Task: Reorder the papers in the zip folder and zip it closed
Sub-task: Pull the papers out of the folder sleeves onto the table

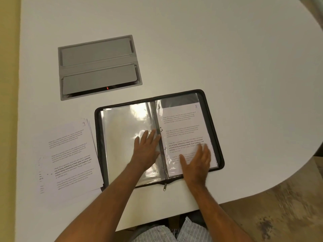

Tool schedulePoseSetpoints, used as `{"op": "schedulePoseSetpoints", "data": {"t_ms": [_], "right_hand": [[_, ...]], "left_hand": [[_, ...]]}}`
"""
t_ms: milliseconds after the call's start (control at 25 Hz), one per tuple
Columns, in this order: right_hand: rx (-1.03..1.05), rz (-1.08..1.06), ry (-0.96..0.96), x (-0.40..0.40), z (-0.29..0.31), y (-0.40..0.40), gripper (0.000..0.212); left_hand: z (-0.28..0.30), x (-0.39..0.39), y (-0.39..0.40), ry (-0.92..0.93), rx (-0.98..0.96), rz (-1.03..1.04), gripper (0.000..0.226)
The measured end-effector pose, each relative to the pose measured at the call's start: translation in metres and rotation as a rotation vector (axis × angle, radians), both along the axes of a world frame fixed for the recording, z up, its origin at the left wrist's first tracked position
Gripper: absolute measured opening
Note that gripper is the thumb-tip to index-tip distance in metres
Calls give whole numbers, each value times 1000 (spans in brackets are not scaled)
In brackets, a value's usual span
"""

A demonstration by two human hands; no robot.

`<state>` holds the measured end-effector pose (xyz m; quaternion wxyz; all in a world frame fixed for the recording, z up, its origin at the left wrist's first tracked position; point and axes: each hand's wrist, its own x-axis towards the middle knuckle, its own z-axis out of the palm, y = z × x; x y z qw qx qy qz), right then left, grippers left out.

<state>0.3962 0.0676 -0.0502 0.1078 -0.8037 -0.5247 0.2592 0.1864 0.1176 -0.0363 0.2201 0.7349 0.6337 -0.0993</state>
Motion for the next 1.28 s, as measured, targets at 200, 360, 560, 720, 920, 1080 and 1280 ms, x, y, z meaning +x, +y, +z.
{"op": "schedulePoseSetpoints", "data": {"t_ms": [200,360,560,720,920,1080,1280], "right_hand": [[-195,-82,56,22,-7,7,136],[-158,-139,161,19,-6,11,134],[36,-184,160,12,14,26,114],[39,-303,159,17,27,51,90],[11,-284,340,38,46,90,42],[-9,-212,307,46,51,109,25],[24,-238,436,56,61,101,25]], "left_hand": [[-4,-4,-4,24,17,-9,78],[-4,1,-5,21,25,-6,72],[-7,-2,-6,17,41,-9,72],[-8,-4,-2,-35,91,10,66],[7,3,34,-143,168,126,46],[18,5,90,-235,131,198,48],[26,8,160,-456,111,324,49]]}}
